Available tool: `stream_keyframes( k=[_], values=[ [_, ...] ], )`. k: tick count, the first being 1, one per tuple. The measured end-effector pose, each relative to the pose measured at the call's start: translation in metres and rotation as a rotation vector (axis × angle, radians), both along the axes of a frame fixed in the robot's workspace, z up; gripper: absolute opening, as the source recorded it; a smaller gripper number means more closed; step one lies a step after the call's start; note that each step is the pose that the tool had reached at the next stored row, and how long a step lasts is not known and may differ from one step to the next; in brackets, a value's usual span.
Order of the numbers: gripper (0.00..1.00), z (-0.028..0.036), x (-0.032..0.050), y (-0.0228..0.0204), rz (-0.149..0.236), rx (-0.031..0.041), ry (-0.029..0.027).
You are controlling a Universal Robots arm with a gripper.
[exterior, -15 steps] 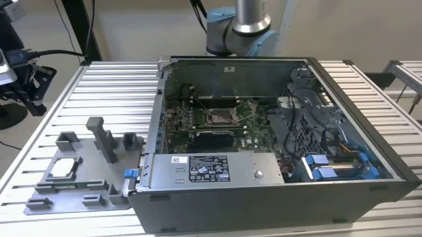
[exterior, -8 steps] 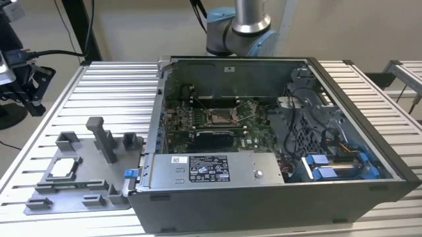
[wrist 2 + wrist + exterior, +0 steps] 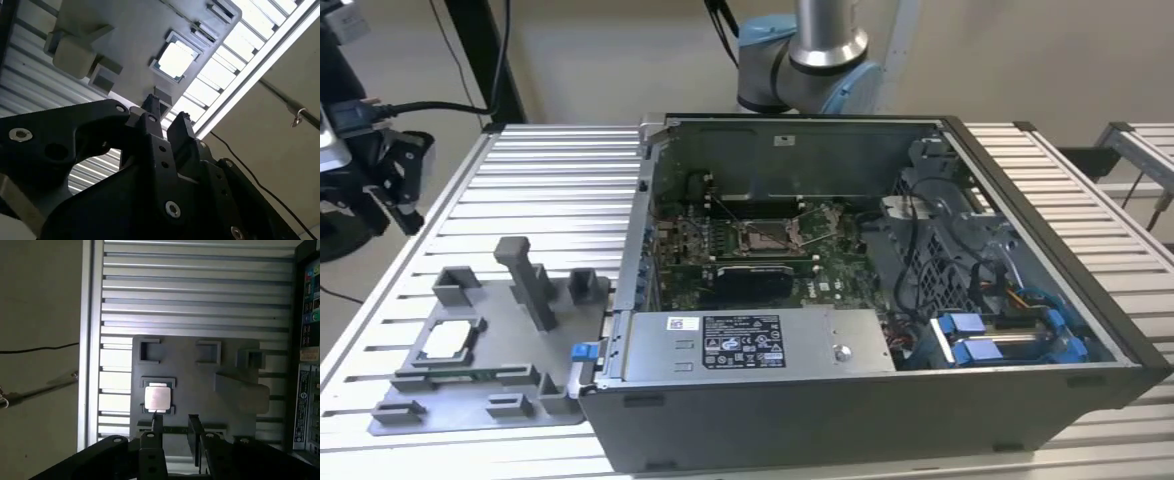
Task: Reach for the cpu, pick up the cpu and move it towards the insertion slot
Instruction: 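Reach for the cpu, then pick up the cpu and move it towards the insertion slot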
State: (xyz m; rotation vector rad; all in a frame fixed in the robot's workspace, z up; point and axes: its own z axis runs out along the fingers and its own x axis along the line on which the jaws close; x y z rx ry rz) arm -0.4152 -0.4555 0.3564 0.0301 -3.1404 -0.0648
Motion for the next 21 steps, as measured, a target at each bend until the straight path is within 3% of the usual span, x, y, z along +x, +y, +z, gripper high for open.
stream_keyframes(
  k=[12,13,21],
  values=[
    [0.0,0.0,-0.0006,0.0,0.0,0.0,0.0],
    [1.0,0.0,-0.0007,0.0,0.0,0.0,0.0001],
    [1.0,-0.001,-0.001,0.0,0.0,0.0,0.0]
  ],
)
